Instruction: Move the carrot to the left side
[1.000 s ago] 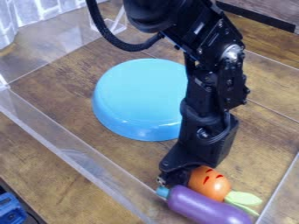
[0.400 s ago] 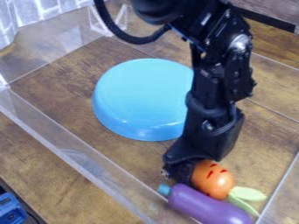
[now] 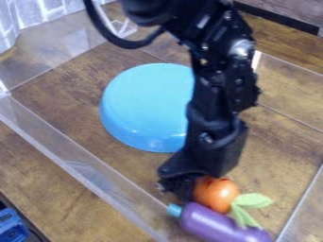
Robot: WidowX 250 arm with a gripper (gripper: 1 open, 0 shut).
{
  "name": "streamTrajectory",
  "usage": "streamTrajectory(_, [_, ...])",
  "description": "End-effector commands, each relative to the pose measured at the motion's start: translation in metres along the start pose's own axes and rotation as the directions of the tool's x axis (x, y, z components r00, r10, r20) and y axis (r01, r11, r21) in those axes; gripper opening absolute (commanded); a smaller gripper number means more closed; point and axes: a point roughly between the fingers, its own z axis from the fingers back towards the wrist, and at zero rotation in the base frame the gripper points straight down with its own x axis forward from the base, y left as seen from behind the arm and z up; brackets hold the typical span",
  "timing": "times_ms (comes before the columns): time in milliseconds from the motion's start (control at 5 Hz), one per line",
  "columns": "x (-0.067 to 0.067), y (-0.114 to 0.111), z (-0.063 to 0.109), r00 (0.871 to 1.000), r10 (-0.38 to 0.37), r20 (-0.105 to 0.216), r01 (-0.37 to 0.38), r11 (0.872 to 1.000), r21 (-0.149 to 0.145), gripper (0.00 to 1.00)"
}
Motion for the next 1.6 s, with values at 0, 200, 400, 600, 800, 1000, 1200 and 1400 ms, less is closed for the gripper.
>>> streamTrajectory(0, [0.001,0.009,0.024,0.999,-0.035,0.006,0.035,0.997,0.068,0.00])
streamTrajectory(200, [-0.002,0.008,0.026,0.999,-0.041,0.000,0.041,0.997,0.070,0.00])
streamTrajectory(400, [-0.006,0.008,0.027,0.999,-0.045,-0.005,0.045,0.996,0.072,0.00])
streamTrajectory(600, [-0.016,0.009,0.036,0.993,-0.117,-0.008,0.118,0.990,0.077,0.00])
streamTrajectory(800, [-0.021,0.017,0.040,0.981,-0.195,-0.007,0.194,0.977,0.088,0.00])
streamTrajectory(1000, [-0.023,0.020,0.033,0.984,-0.175,-0.008,0.175,0.981,0.088,0.00])
streamTrajectory(1200, [-0.026,0.022,0.027,0.988,-0.154,-0.008,0.154,0.984,0.087,0.00])
streamTrajectory(1400, [-0.028,0.024,0.021,0.991,-0.132,-0.013,0.133,0.987,0.090,0.00])
